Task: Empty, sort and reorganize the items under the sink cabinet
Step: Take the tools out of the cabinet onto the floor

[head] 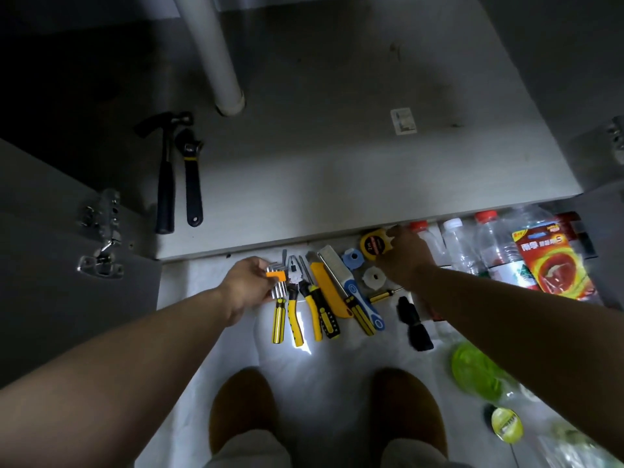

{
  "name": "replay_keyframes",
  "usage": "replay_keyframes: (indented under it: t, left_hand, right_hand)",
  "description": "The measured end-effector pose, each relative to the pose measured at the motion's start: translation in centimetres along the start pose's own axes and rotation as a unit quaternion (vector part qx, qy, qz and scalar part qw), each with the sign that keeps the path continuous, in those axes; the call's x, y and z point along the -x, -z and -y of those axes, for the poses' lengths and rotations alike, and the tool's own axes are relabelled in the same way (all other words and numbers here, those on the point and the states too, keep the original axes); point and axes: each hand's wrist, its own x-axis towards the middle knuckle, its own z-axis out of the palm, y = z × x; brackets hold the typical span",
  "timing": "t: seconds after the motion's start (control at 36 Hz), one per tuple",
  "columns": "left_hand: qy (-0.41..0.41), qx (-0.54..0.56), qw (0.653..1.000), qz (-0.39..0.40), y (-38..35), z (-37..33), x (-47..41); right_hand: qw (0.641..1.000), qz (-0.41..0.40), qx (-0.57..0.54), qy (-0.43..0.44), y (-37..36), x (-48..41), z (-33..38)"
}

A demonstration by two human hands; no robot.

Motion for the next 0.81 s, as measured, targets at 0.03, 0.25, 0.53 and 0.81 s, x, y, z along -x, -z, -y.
replay_keyframes:
  t: [0.03, 0.25, 0.53, 0.81]
  left_hand:
    - [0.006, 0.016, 1.000, -0.008, 0.1, 0.0, -0.1]
    - [0.007, 0.049, 0.997, -0.060, 0.0, -0.8, -0.4]
    - [0.035, 0.126, 0.969, 0.210, -2.8, -1.9, 1.7]
    - [-0.034, -0.070, 0.975, 0.209, -4.4, -1.5, 2.4]
  right_hand:
    - [1.000, -0.004, -0.001, 0.007, -0.1, 0.3, -0.2]
    - [0.995, -0.027, -0.008, 0.095, -0.3, 2.1, -1.3]
    - [0.898, 0.308, -0.314, -0.014, -1.1, 5.3, 1.0]
    - [0.926, 0.218, -0.306, -0.039, -2.2, 7.8, -1.7]
